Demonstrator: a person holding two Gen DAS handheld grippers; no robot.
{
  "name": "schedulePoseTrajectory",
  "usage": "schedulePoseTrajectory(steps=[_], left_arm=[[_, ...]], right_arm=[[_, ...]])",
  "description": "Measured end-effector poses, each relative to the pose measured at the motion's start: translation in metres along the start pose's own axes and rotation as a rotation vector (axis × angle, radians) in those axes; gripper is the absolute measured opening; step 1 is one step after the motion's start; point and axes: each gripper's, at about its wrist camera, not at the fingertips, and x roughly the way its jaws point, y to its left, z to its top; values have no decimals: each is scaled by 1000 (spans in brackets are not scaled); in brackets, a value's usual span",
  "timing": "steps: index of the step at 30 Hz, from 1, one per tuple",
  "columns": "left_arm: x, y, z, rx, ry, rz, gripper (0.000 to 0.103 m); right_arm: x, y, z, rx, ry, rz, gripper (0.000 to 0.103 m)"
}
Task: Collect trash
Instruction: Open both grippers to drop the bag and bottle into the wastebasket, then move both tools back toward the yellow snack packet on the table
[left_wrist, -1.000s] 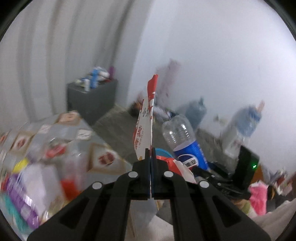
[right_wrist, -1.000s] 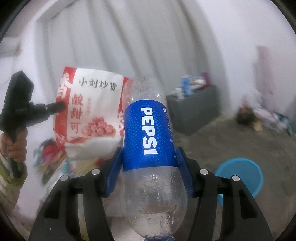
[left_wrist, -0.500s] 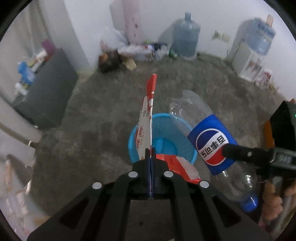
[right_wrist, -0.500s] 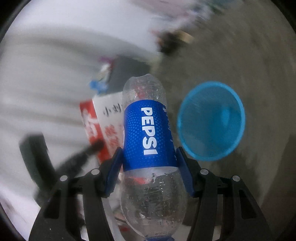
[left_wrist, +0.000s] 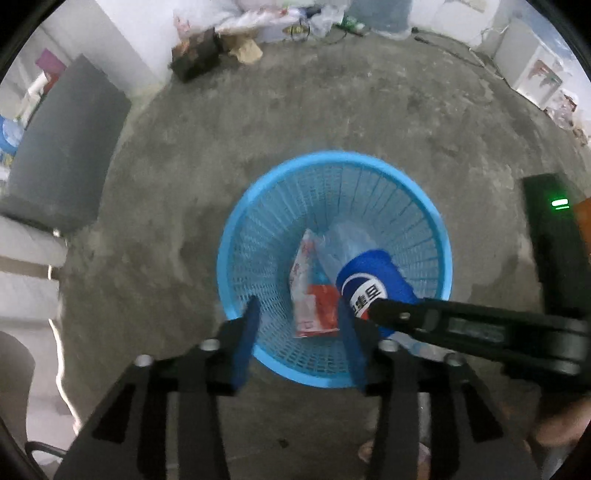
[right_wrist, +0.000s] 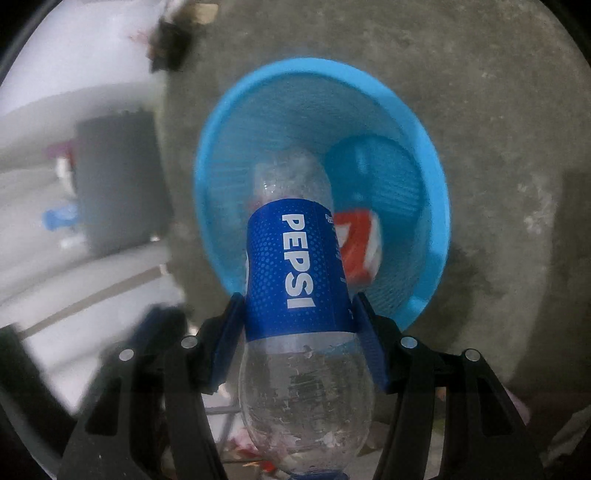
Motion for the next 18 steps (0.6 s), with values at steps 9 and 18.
schedulePoseTrajectory(steps=[9, 18], left_arm=[[-84, 49, -16, -58, -51, 63, 60], [-238, 92, -115, -87, -199, 76, 68]], right_arm=[[51, 17, 11, -53, 16, -202, 68], [3, 47, -11, -238, -38, -192, 69]])
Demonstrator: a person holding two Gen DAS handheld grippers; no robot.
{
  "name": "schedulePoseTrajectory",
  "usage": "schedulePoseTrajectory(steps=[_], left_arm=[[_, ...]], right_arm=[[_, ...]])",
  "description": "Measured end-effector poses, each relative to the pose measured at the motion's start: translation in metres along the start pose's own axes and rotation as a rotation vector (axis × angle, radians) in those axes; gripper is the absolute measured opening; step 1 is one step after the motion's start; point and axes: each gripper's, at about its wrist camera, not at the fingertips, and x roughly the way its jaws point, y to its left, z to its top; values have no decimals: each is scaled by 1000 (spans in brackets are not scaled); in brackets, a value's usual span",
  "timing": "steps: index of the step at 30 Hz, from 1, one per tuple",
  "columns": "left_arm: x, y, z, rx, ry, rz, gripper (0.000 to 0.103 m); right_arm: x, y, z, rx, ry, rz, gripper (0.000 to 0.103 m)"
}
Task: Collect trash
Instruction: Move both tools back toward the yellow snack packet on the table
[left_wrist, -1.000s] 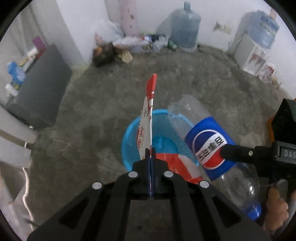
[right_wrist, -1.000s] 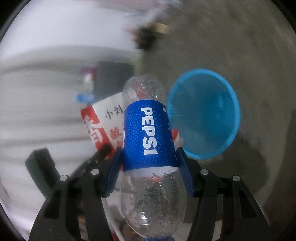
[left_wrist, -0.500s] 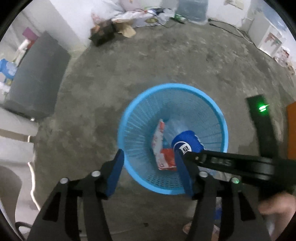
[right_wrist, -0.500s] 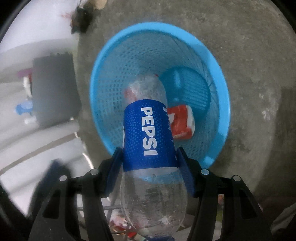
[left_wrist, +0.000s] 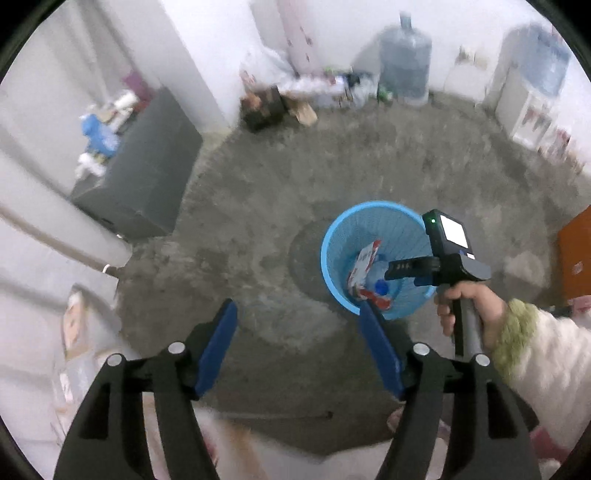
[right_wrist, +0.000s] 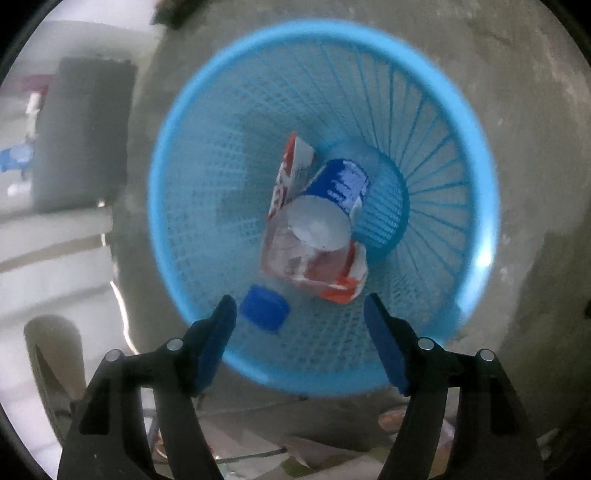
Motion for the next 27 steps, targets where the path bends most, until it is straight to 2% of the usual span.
schedulePoseTrajectory(steps=[3, 6, 8, 12, 14, 16, 18, 22, 24, 27], left_arm=[[-61, 24, -49, -99, -107, -18, 68], [-120, 49, -116, -234, -228, -31, 70], [-143, 58, -151, -292, -267, -14, 73], [-191, 73, -247, -426, -326, 108, 77], [-206, 81, -282, -487, -331, 147, 78], [-225, 87, -327, -576, -339, 210, 78], [-242, 92, -367, -656, -350, 256, 78], [-265, 89, -425, -760, -373, 349, 78], [-272, 86, -452, -791, -386, 378, 78], [-273, 82, -483, -830, -394, 409, 78]], right_arm=[[-44, -5, -20, -78, -59, 30, 69], [-89, -10, -50, -191, -136, 6, 69], [-109, -5, -73, -275, -180, -9, 69], [-146, 34, -135, -496, -316, -43, 72], [-169, 59, -170, -606, -423, -61, 80], [-186, 82, -207, -723, -529, -49, 93], [-196, 112, -245, -842, -593, -14, 95], [-216, 151, -305, -1018, -711, 53, 95], [-226, 170, -336, -1122, -791, 119, 95], [-230, 185, -371, -1264, -854, 221, 95]])
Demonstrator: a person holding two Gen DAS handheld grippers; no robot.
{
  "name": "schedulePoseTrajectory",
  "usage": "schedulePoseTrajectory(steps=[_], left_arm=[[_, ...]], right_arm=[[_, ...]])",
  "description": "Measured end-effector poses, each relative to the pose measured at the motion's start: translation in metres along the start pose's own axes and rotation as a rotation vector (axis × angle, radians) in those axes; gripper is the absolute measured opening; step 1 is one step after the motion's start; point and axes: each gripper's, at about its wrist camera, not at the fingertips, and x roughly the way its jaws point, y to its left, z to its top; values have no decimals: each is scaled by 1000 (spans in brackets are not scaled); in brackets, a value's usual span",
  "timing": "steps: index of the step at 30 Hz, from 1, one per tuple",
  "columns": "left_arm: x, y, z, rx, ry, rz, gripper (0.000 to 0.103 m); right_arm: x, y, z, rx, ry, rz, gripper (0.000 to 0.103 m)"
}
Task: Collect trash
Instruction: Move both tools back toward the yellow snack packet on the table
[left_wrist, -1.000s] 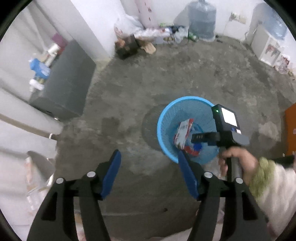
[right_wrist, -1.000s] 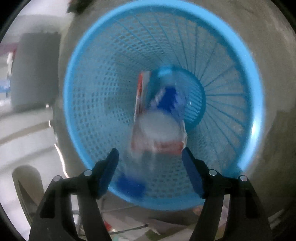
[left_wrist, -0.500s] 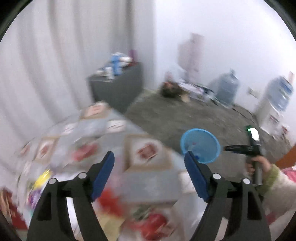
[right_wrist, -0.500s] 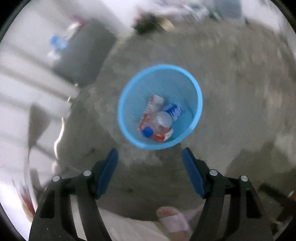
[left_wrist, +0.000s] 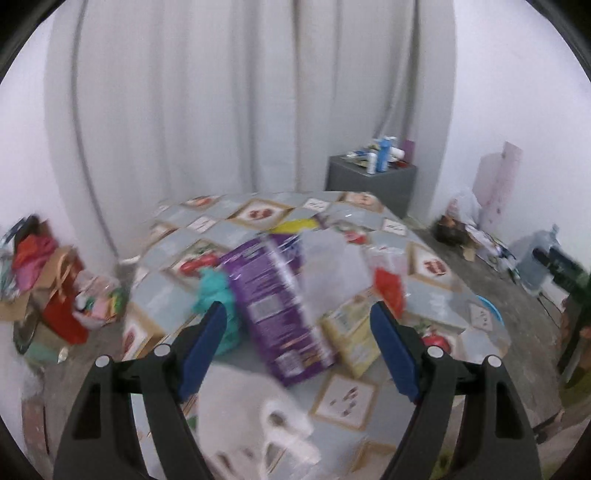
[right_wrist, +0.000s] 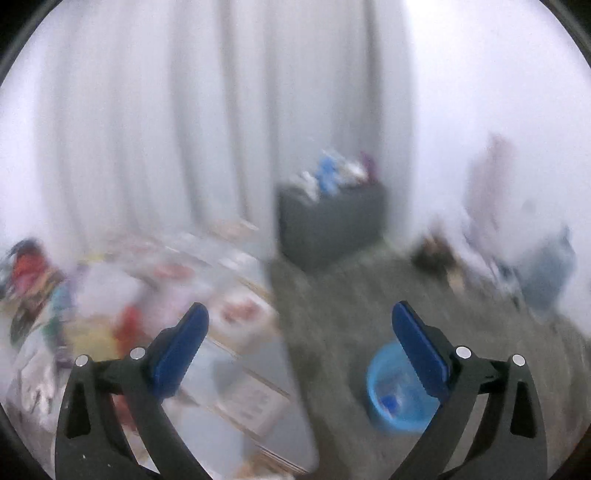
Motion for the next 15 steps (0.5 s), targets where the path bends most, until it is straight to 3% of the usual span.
schedulePoseTrajectory(steps=[3, 7, 10, 15], left_arm=[[2, 18, -27, -43, 32, 13, 78], [18, 25, -57, -60, 80, 17, 78], [32, 29, -69, -47, 99, 21, 78], [48, 28, -78, 48, 94, -25, 78]], right_arm=[[-4, 32, -1, -77, -57, 66, 95], [6, 67, 0, -131, 10, 250, 94], [23, 87, -2, -137, 94, 410, 81], [64, 115, -17, -169, 227, 574, 62]])
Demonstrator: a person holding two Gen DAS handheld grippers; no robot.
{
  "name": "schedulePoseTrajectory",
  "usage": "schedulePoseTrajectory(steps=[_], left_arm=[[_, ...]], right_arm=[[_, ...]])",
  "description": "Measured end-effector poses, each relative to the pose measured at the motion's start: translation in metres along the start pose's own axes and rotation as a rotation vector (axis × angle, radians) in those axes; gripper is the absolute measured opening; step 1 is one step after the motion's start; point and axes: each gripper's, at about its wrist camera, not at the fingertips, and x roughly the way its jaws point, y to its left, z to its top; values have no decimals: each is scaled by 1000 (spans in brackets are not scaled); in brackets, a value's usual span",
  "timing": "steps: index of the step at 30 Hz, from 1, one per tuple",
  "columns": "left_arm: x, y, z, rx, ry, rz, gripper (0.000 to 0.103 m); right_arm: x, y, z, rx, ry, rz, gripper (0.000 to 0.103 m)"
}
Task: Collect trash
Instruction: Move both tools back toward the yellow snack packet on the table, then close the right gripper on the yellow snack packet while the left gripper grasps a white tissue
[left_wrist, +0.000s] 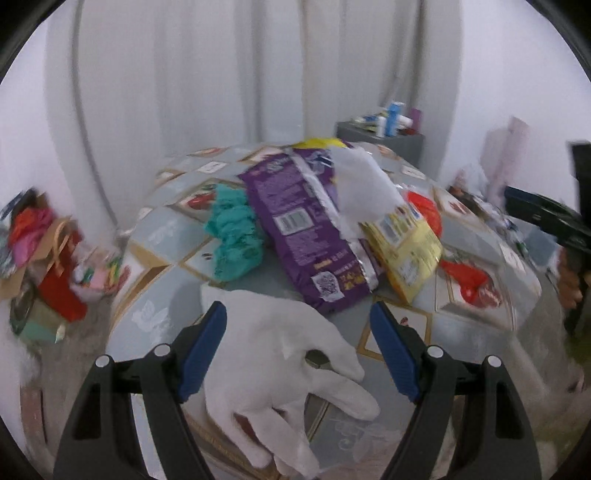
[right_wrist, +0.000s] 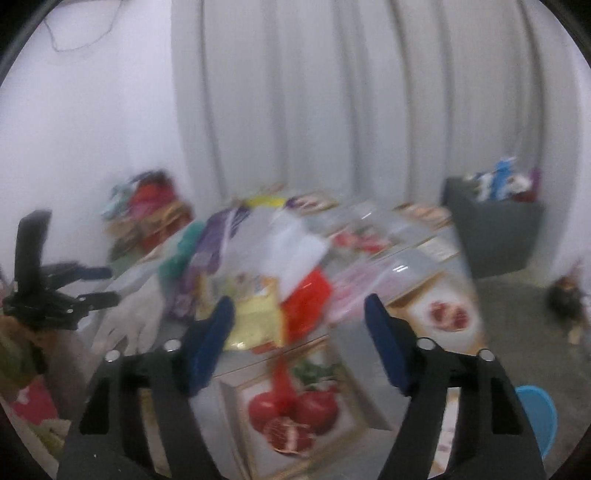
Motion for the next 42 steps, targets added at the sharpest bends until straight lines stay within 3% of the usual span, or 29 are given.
schedulePoseTrajectory(steps=[6, 14, 17, 21, 24, 28, 38, 42], left_arm=[[34, 1, -5, 105, 79, -41, 78], [64, 13, -12, 78, 153, -12, 78], [70, 12, -15, 90, 171, 0, 78], [69, 12, -16, 92, 177, 0, 78], [69, 12, -16, 87, 181, -4, 76], [69, 12, -15, 89, 181, -11, 69], [66, 13, -16, 80, 175, -54, 50], [65, 18, -15, 70, 173, -53, 36]], right_arm=[[38, 20, 4, -32, 94, 95, 54], [80, 21, 5, -22, 179, 174, 51], [89, 20, 2, -13, 208, 188, 43], [92, 19, -2, -6, 224, 196, 24], [91, 19, -5, -4, 225, 199, 20], [87, 23, -6, -22, 221, 200, 13], [76, 26, -6, -17, 197, 206, 9], [68, 28, -7, -13, 181, 213, 8]])
